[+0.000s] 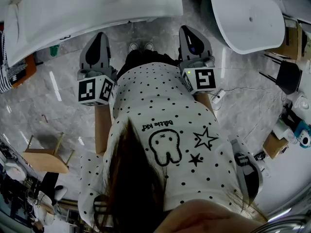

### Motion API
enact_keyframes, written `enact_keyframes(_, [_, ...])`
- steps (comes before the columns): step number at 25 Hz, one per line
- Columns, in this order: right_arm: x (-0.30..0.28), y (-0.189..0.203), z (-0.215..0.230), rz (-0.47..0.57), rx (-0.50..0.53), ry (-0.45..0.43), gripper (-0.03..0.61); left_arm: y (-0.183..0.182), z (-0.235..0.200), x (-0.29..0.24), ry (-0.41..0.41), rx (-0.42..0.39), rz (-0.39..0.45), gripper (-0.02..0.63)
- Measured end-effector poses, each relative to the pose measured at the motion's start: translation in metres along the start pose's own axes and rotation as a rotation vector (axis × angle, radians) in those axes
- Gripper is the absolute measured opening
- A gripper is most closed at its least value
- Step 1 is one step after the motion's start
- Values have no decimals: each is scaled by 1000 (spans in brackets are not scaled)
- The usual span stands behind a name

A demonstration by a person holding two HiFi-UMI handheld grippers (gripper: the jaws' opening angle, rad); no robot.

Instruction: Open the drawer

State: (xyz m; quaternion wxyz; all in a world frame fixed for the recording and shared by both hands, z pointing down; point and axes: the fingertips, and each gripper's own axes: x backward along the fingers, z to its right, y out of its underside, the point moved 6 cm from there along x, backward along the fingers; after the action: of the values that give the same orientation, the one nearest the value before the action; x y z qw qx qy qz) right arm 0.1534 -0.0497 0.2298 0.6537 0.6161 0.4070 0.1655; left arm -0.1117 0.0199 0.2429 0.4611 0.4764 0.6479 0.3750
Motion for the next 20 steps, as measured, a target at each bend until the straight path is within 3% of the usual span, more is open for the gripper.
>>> enact_keyframes(6, [-15, 7, -30, -50, 49, -50, 14, 24, -42, -3, -23, -2, -103, 5])
enact_keyframes(12, [-24, 35, -56, -89, 16, -86, 14, 91, -68, -6, -14, -12, -252, 6])
enact_keyframes(14, [-27, 39, -55, -98, 7, -101, 14, 109, -66, -14, 1, 4, -286, 18])
enact_keyframes(16, [-23, 37, -49, -103, 7, -114, 14, 120, -55, -24, 20, -4, -318, 88])
enact_keyframes(20, [-17, 41, -47, -118, 1, -138, 14, 148, -42, -41, 44, -29, -362, 99])
